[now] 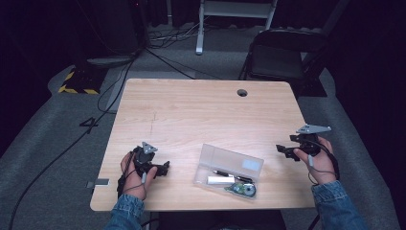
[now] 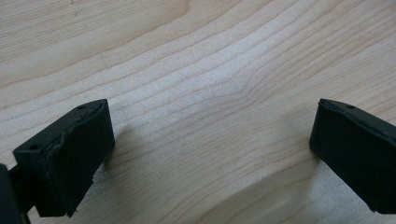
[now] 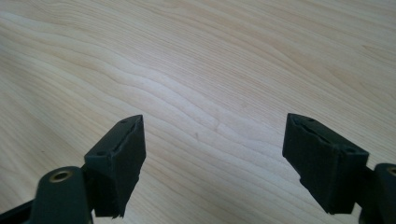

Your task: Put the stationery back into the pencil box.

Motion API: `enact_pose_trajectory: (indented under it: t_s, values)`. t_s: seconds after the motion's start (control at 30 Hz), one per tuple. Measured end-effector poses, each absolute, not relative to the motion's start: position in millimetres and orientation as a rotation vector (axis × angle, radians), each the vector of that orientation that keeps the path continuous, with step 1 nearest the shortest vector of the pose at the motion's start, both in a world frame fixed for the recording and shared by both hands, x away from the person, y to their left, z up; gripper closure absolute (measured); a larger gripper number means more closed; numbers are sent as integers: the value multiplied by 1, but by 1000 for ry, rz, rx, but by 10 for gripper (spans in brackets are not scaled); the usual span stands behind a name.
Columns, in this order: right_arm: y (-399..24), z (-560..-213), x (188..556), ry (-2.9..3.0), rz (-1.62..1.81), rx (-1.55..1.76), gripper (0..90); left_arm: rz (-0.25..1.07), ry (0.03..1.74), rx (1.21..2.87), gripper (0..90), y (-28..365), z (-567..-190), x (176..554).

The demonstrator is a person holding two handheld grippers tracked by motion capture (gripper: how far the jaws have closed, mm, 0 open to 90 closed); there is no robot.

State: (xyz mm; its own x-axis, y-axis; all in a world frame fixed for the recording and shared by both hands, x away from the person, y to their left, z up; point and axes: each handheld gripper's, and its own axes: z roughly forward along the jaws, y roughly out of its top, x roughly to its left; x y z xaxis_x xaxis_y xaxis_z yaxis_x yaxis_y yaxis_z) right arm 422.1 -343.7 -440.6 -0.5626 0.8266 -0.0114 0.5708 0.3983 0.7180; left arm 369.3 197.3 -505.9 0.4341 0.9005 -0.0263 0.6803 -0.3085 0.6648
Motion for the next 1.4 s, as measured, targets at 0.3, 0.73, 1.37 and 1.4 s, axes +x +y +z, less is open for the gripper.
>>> enact_pose_trajectory:
  t_s: [0.3, 0.73, 1.37, 1.4]
  values:
    - [-356, -459, 430, 2269, 947, 1254, 198, 474, 1329, 2078, 3, 200, -506, 370]
    - [-357, -483, 437, 2243, 920, 1251, 185, 473, 1330, 2078, 3, 200, -506, 370]
    - [-354, -504, 441, 2171, 940, 1334, 127, 474, 1330, 2078, 3, 200, -506, 370]
    - [-354, -504, 441, 2171, 940, 1334, 127, 474, 1330, 2078, 3, 200, -506, 370]
